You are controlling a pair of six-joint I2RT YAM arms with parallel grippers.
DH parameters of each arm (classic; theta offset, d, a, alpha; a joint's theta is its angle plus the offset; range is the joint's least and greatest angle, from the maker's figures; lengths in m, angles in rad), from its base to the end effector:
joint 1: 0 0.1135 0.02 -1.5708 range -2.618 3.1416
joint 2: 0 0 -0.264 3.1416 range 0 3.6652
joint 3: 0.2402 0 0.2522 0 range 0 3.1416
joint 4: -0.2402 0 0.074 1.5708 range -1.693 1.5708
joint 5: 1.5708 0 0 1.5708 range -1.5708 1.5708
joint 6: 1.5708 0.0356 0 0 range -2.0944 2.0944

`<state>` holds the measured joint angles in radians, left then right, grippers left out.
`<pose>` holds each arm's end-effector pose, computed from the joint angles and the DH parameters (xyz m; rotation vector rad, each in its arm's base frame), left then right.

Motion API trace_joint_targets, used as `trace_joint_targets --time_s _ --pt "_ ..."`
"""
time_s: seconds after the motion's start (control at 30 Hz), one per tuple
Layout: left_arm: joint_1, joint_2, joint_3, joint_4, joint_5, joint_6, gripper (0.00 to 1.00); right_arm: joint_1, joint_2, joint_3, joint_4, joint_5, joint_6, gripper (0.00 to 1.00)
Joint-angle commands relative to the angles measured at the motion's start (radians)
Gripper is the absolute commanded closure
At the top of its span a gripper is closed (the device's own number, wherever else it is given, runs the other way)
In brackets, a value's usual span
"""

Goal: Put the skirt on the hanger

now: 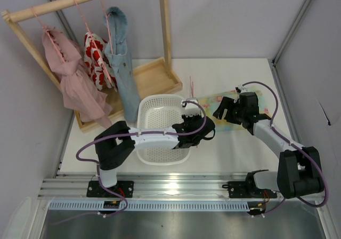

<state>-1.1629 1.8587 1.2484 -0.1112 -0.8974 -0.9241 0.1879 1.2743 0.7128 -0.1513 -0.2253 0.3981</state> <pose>0.1851 -0.3583 0.2119 -0.1903 1.9982 -0.2912 0.2583 0.0572 0.2153 0.1242 2.3224 0.5584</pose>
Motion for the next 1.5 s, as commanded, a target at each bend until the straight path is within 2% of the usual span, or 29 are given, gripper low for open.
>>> trace_joint_targets --time_s 0.0,0.2,0.37,0.5,0.57,0.67,0.93,1.1,1.23,1.47 --pt "0.011 -0.032 -0.039 0.105 0.024 0.010 1.00 -0.034 -0.009 0.027 0.081 -0.031 -0.007 0.19" --pt "0.016 0.005 -0.043 0.137 0.051 0.021 1.00 -0.067 -0.073 0.019 0.058 -0.042 -0.016 0.20" --pt "0.020 0.031 -0.046 0.125 0.032 -0.012 1.00 0.011 -0.018 0.001 0.059 -0.019 -0.042 0.20" --pt "0.035 0.059 -0.015 -0.060 0.005 -0.151 1.00 0.042 0.052 0.004 0.075 -0.006 -0.042 0.22" --pt "0.046 0.059 -0.010 -0.090 0.000 -0.168 1.00 0.044 0.077 0.019 0.078 -0.005 -0.039 0.22" --pt "0.065 0.053 -0.033 -0.041 0.006 -0.168 1.00 0.053 0.111 0.030 0.093 -0.028 -0.039 0.22" --pt "0.081 0.094 -0.087 0.119 0.075 -0.058 1.00 0.097 0.229 0.105 0.114 -0.019 -0.146 0.19" --pt "0.088 0.082 -0.150 0.237 0.112 -0.006 1.00 0.119 0.270 0.187 0.087 0.056 -0.196 0.19" --pt "0.086 0.073 -0.190 0.248 0.118 -0.019 1.00 0.137 0.307 0.217 0.079 0.075 -0.220 0.19" --pt "0.088 0.065 -0.181 0.168 0.112 -0.074 1.00 0.180 0.369 0.220 0.091 0.101 -0.223 0.20"
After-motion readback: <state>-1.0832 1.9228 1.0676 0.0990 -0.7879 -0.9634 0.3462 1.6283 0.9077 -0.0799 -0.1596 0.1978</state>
